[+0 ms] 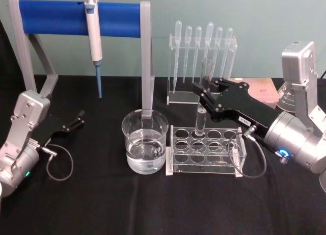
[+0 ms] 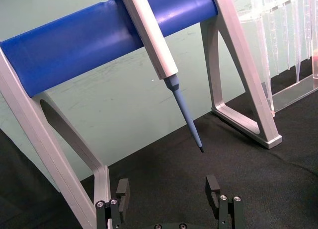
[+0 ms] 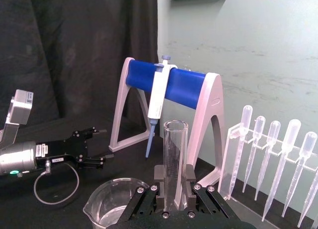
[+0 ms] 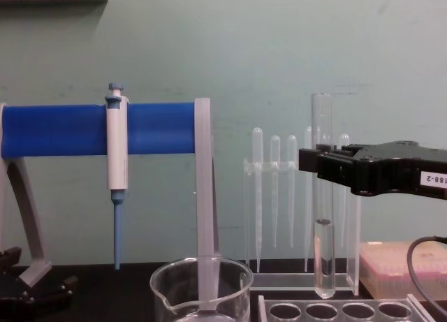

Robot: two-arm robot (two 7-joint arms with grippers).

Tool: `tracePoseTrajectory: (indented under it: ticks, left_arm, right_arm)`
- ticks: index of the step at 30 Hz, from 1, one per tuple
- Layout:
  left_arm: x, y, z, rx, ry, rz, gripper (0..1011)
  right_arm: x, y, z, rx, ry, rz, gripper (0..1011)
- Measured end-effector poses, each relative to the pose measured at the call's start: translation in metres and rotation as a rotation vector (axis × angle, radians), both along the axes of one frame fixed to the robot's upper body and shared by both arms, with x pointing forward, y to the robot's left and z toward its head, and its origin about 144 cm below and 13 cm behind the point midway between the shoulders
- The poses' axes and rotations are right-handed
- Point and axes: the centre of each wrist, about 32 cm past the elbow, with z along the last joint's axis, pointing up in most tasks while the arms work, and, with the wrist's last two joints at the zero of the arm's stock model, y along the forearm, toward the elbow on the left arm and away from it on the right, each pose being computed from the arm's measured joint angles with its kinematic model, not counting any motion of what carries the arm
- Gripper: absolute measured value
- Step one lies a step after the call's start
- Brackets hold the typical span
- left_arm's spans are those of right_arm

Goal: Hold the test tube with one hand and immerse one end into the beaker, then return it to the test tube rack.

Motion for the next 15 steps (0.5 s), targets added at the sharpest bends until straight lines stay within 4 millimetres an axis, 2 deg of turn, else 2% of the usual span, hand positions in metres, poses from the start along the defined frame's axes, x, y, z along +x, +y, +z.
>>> tracePoseTrajectory:
  ticks: [15]
  left_arm:
    - [0.0,0.0,0.0,0.0,0.0,0.0,1000]
  right_arm:
    - [0.0,0.0,0.0,0.0,0.0,0.0,224]
